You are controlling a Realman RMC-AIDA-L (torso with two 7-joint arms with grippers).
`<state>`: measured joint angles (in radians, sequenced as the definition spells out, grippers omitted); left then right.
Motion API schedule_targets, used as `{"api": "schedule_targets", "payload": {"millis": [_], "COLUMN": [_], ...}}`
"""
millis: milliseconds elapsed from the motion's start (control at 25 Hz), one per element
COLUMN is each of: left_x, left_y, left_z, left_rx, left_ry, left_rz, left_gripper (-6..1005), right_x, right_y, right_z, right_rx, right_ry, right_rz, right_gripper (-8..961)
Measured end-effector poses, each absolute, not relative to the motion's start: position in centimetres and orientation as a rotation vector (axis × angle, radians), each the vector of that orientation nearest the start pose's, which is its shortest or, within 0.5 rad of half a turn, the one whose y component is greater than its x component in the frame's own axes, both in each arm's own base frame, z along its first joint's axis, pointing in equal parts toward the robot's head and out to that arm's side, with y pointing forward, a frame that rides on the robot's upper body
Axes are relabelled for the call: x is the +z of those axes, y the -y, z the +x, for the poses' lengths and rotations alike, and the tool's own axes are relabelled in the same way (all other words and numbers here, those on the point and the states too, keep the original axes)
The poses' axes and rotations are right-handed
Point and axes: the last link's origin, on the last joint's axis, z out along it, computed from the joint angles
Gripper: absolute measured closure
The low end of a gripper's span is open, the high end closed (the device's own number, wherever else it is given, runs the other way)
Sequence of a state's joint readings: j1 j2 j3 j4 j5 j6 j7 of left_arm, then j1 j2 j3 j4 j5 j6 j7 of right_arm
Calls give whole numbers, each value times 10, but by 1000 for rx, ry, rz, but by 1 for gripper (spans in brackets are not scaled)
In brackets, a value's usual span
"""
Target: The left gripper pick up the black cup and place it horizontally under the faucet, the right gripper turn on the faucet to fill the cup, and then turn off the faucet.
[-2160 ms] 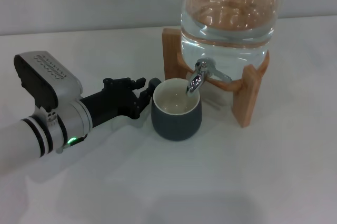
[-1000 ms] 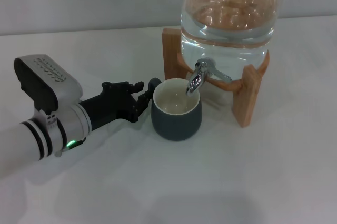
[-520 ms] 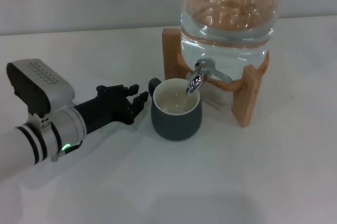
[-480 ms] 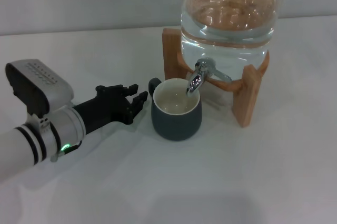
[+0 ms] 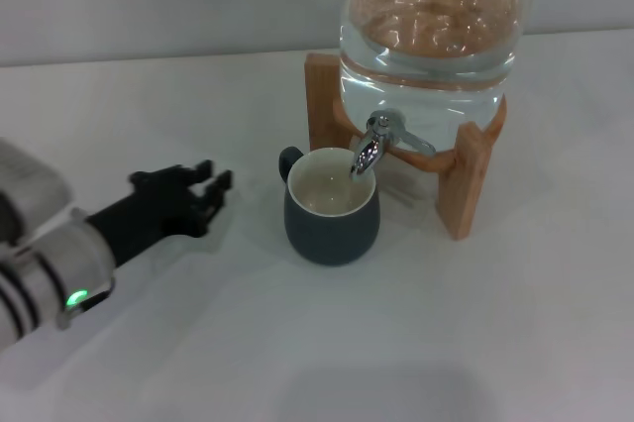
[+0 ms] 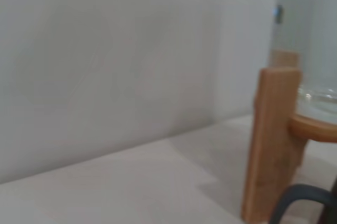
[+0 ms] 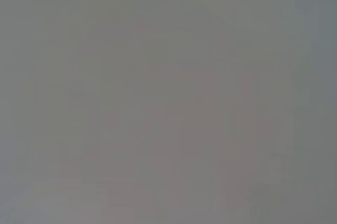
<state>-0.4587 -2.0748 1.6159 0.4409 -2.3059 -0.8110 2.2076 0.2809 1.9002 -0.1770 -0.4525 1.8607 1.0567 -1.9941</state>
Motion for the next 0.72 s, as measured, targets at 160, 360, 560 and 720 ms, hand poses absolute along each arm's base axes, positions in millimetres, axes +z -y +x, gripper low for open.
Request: {"api": "schedule_targets", "payload": {"millis": [160,360,560,720], "left_x": [-47,19,63,57], "left_y": [-331,-297,-269,-269], "left_z": [-298,-332,-343,-344], "left_rx": [-637,-691,-740,-693], "left_ry": [709,773,753,742], "left_rz": [-2223,-1987,-1815,-1838], "left_gripper": [742,742,742,742], "right_x": [206,207,208,202], "right_y": [-279,-274,-269,-272], "right_z": [450,453,453,448], "right_rx": [787,776,755,703], "right_ry": [-854,-855,-853,-869], "right_rz": [-1176,-1175,-1212,-1336], "right_gripper": [109,110,109,109]}}
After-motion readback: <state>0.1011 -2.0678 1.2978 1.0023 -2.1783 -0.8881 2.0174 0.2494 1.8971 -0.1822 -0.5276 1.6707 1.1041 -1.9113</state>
